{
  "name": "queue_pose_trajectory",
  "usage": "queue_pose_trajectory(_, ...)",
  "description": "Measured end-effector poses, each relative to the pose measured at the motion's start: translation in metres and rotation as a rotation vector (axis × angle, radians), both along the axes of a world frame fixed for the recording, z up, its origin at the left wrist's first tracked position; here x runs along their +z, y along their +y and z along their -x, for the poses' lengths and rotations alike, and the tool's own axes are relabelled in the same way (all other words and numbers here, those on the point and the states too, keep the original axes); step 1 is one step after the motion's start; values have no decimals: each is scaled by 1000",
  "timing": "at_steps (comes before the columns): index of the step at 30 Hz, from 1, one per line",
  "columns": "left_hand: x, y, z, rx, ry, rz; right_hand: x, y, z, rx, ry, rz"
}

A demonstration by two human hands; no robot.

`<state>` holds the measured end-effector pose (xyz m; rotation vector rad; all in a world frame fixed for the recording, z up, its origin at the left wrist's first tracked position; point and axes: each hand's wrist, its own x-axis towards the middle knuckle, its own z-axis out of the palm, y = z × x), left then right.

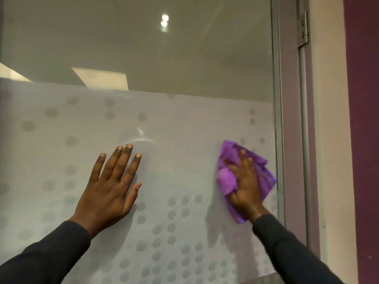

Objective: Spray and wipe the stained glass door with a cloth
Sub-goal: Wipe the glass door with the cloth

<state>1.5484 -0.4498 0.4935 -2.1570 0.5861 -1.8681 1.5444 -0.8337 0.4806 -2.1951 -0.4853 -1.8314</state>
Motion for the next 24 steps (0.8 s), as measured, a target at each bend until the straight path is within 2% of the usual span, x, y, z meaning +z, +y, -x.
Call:
queue_pose_trajectory(3,1,-1,0,4,2,-2,38,-23,4,47,10,-296)
queue_pose_trajectory(6,1,-1,0,3,2,-2,80,-6,-2,-17,8,-511)
queue_pose_trajectory(9,1,-1,0,3,-4,-3,112,44,-6,-50,14,-608)
queue_pose_trajectory(11,1,-1,0,5,-4,-5,123,83,-3,-28,-39,-552)
queue_pose_trajectory(14,1,-1,-1,5,-1,-4,115,139,-4,-7,-154,-304)
queue_pose_trajectory(19,1,0,0,8,-14,-22,38,171,-5,127,-73,165)
queue_pose_trajectory(22,1,0,1,23,-1,-11,0,127,-3,161,-58,263)
queue_pose_trajectory(24,1,0,2,32,9,-8,-12,80,-3,136,-63,160)
